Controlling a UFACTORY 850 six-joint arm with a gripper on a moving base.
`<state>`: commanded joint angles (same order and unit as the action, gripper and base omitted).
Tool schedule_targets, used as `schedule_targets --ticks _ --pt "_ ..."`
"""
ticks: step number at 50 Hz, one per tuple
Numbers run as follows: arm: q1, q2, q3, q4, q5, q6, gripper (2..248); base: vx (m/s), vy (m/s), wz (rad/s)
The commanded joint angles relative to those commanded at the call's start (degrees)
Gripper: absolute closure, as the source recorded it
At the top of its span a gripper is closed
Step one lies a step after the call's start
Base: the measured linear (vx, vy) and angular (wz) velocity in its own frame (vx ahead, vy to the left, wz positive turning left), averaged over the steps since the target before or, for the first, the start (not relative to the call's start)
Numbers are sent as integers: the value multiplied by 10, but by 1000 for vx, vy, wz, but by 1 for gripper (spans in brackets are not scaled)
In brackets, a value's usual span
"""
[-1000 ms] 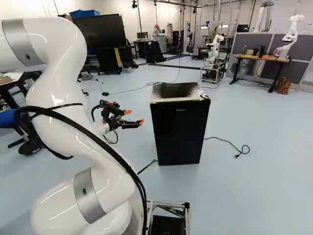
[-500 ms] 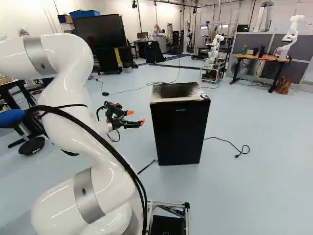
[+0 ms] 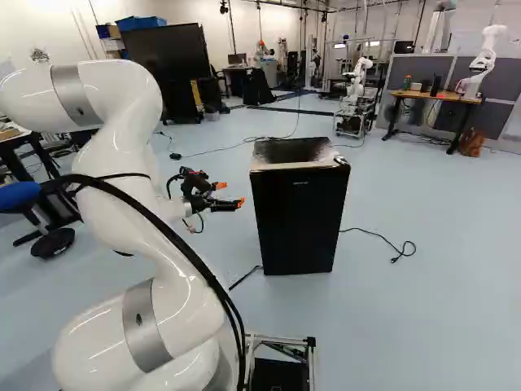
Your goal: Grab a drink from the fridge
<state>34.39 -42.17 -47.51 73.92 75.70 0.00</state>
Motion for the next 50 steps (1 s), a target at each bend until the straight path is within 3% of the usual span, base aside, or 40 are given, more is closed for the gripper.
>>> schedule_targets --ticks 50 --pt "-48 3 1 0 0 0 3 0 0 0"
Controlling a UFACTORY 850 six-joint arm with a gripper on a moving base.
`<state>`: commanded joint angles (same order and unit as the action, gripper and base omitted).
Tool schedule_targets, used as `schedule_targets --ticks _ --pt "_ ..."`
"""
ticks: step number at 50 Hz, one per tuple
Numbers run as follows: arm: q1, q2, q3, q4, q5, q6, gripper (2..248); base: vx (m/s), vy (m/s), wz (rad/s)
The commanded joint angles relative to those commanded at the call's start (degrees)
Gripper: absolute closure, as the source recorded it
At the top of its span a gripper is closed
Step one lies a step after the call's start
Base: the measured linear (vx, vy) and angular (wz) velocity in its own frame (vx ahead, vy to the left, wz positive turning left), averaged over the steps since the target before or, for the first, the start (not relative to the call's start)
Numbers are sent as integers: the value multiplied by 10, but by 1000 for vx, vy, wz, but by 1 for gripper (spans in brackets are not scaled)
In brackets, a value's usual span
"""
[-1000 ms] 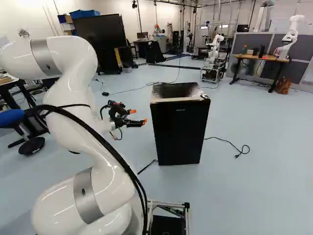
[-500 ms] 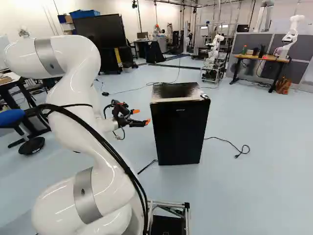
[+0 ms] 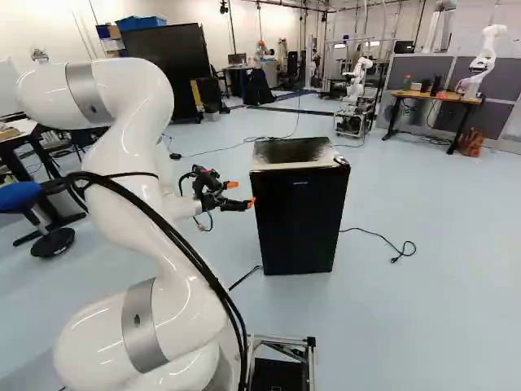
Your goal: Grab a drink from the fridge
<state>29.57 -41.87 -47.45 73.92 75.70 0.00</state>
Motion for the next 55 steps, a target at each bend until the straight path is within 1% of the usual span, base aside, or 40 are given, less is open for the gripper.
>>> schedule_targets --ticks 19,47,55 --pt "-20 26 2 0 0 0 3 0 0 0" --pt "-49 20 -12 0 0 0 3 0 0 0" --pt "-52 19 -13 0 0 0 3 0 0 0"
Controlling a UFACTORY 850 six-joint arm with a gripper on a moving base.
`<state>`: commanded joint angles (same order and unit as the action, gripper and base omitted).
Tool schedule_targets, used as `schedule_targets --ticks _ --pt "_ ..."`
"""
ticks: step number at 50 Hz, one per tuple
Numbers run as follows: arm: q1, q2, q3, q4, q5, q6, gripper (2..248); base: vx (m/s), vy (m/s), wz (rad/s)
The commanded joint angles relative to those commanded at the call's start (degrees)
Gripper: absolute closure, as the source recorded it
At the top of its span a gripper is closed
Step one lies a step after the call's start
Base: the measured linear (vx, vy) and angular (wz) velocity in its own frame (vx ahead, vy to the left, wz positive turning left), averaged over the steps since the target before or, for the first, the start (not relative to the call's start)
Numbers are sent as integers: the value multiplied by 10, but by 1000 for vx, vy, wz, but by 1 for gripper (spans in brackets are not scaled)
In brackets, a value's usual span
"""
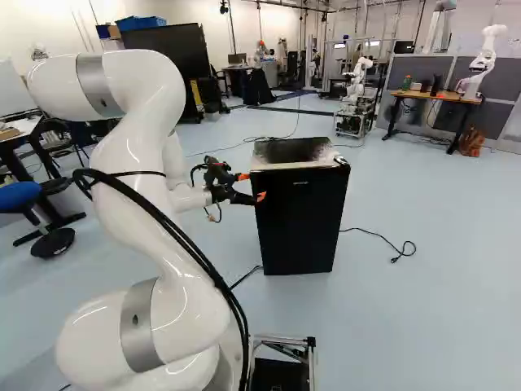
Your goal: Grab a drink from the fridge
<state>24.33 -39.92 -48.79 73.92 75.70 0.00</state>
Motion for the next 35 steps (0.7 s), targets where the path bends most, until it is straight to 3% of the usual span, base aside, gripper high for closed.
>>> schedule_targets --ticks 16,35 --pt "-1 3 5 3 0 0 3 0 0 0" --pt "3 25 47 42 0 0 3 0 0 0"
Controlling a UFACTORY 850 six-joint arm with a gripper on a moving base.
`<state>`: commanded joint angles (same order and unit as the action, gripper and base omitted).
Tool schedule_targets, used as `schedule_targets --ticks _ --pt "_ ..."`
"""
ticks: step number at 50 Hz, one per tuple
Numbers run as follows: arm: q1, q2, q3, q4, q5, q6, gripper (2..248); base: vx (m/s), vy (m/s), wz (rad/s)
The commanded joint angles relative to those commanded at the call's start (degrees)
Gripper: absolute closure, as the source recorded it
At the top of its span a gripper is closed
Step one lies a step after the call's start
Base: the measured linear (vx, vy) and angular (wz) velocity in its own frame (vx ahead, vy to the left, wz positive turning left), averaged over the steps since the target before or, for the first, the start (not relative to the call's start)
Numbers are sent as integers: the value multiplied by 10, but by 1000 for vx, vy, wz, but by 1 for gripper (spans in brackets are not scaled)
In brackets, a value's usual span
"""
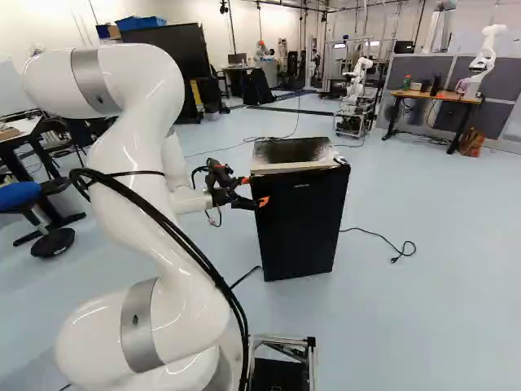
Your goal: Grab a drink from the fridge
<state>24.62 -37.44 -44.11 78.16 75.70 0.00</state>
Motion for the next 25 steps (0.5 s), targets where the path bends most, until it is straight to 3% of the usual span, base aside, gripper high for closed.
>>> schedule_targets --ticks 25 --pt "30 43 87 60 0 0 3 0 0 0"
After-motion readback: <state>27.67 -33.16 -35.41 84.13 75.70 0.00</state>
